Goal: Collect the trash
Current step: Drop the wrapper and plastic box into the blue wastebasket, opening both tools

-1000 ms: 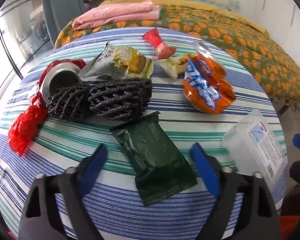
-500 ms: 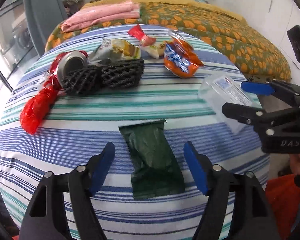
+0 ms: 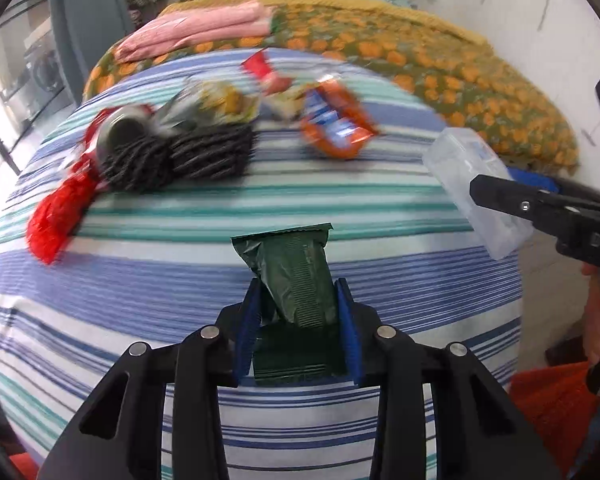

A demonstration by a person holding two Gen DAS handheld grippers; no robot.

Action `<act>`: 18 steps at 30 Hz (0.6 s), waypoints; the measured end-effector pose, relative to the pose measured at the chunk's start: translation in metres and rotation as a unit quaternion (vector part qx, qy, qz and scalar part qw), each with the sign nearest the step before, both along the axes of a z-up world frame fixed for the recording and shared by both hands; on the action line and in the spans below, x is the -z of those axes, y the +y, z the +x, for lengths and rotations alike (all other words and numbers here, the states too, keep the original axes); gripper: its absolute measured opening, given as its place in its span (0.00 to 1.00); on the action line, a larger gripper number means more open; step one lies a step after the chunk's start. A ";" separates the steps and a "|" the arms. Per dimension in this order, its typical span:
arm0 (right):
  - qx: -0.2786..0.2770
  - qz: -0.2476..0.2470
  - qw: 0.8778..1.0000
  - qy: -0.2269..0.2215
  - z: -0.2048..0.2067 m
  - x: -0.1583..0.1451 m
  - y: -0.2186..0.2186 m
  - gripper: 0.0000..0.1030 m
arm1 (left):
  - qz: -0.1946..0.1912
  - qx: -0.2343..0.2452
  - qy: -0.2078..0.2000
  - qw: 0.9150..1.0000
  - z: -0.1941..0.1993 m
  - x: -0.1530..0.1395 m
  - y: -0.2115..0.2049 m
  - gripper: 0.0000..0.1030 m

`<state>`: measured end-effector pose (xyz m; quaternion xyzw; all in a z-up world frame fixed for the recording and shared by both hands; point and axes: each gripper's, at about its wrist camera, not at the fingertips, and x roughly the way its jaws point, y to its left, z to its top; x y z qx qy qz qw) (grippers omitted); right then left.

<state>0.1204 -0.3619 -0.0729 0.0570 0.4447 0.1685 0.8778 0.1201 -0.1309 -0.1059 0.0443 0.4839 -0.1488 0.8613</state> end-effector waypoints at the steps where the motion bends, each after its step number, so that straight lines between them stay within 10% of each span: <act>1: 0.012 0.003 1.000 -0.001 -0.002 -0.001 -0.013 0.58 | -0.013 0.009 0.000 1.000 -0.002 -0.003 -0.010 0.34; 18: 0.191 -0.051 0.979 0.045 -0.028 0.040 -0.207 0.58 | -0.057 0.166 0.054 0.983 -0.010 0.032 -0.251 0.35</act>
